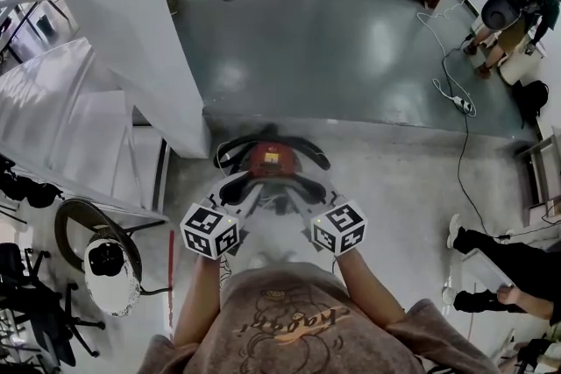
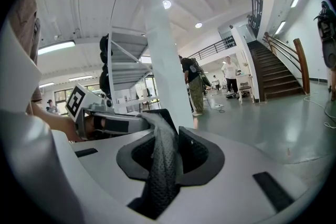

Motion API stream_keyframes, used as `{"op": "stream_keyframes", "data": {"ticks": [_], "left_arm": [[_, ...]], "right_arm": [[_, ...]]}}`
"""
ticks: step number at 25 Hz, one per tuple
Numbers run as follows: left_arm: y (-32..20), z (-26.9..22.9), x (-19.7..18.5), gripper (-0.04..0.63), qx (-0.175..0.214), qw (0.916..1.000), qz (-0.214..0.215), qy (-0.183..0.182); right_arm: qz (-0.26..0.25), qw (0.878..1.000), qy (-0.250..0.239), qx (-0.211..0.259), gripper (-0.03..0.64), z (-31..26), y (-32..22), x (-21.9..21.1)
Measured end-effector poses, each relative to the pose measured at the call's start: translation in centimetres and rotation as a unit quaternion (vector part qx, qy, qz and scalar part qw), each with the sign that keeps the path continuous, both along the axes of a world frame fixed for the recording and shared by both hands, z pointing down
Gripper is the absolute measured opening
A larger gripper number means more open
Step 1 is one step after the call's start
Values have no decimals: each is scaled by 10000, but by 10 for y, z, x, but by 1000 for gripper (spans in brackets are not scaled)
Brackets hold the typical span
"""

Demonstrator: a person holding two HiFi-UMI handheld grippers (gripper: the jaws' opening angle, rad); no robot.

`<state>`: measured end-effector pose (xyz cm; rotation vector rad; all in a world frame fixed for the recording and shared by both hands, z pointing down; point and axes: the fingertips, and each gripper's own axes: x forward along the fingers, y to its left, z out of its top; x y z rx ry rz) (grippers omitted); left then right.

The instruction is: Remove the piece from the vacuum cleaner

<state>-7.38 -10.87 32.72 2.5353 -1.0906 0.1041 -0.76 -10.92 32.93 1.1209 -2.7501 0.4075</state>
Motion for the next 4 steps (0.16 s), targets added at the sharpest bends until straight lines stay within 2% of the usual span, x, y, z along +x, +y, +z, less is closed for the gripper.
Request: {"op": "stream_keyframes", "data": {"ticks": [4], "left_arm": [[0, 2, -1, 98, -27, 10000, -22, 21]], "right_arm": [[12, 10000, 9, -28, 71, 2, -1, -1]]}}
